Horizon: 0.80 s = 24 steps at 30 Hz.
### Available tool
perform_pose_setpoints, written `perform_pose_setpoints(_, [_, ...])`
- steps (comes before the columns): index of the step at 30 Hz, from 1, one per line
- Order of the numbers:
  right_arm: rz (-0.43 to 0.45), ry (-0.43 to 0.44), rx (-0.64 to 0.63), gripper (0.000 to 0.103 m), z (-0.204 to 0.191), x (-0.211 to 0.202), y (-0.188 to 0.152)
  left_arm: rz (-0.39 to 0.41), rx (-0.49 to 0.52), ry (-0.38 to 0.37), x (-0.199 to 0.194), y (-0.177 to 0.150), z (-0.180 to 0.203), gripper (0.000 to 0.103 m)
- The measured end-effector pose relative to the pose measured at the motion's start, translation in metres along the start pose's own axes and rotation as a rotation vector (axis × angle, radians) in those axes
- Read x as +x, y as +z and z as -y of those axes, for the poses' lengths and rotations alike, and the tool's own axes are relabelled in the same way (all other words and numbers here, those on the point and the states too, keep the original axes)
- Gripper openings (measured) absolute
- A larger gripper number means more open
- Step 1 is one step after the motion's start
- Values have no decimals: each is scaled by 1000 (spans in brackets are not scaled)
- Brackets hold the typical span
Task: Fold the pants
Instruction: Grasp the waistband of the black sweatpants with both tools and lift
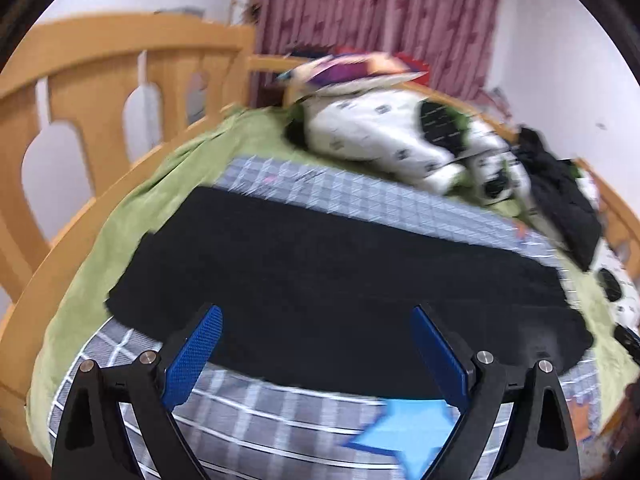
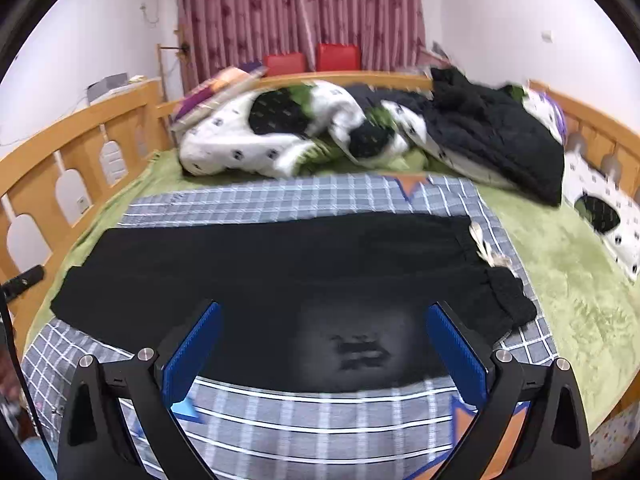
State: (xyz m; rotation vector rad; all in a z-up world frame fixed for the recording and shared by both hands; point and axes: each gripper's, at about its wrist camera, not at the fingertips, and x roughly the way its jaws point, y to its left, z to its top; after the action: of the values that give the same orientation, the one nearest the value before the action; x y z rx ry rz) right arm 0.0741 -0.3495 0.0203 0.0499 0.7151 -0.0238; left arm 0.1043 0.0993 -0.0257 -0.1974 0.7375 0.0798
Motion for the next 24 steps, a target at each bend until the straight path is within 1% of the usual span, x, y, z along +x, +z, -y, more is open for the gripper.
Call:
perform_pose_setpoints(1, [-16,-4,22,96,14,9,-4,-30,-29,18,15,-6,-16,95])
perform_pose_setpoints(3, [-75,-12,84,89,49,36,-21,-78,-96,17,38,-20,-40,94])
perform_pose_setpoints(4, [-102,-18,118,85,66,48,-31,-110,-146,16,52,-31,-56,94])
perform_pose_setpoints(5, [-118,-24,142,82,77,55,-39,-128,-181,14,61,-40,-68,94])
perform_pose_setpoints(7, [-162,-25,231,81,110,75,-66,-162,-246,0,79,-58,-91,94])
perform_pose_setpoints(8, [-171,-21,256,80,117,80,-74,-171,-270,-1,86,-64,-99,92])
perform_pose_setpoints(9, [-187,-19,300,80,130,88,-88,-173,-284,-1,91,-69,-105,92])
perform_pose_setpoints(11, [-200,-17,343,80,142,98,-102,-181,-319,-7,102,-74,-116,92])
perform_pose_setpoints(14, [-191,66,443,81,153,114,-119,-162,-398,-42,113,-74,-130,90])
perform_pose_setpoints(15, [-183,82,459,81,153,119,-121,-148,-413,-40,116,-72,-132,87])
perform_pose_setpoints(16, [-170,79,465,81,152,124,-119,-146,-415,-21,119,-69,-132,84])
perform_pose_setpoints(18, [-145,70,460,81,148,133,-114,-147,-421,43,126,-64,-131,67])
perform_pose_setpoints(19, [-140,69,463,74,145,135,-110,-142,-421,73,128,-60,-131,60])
perform_pose_setpoints(20, [-136,57,466,53,141,142,-104,-138,-403,113,130,-57,-128,35])
perform_pose_setpoints(21, [-144,52,463,40,137,146,-99,-152,-366,161,132,-51,-125,12])
perform_pose_setpoints(22, [-159,42,439,24,131,152,-90,-167,-326,173,132,-45,-121,12])
perform_pose_setpoints(23, [-159,35,415,21,124,152,-81,-160,-301,169,128,-40,-118,11])
perform_pose_setpoints(24, [-142,21,389,20,118,150,-71,-128,-279,158,120,-34,-115,11])
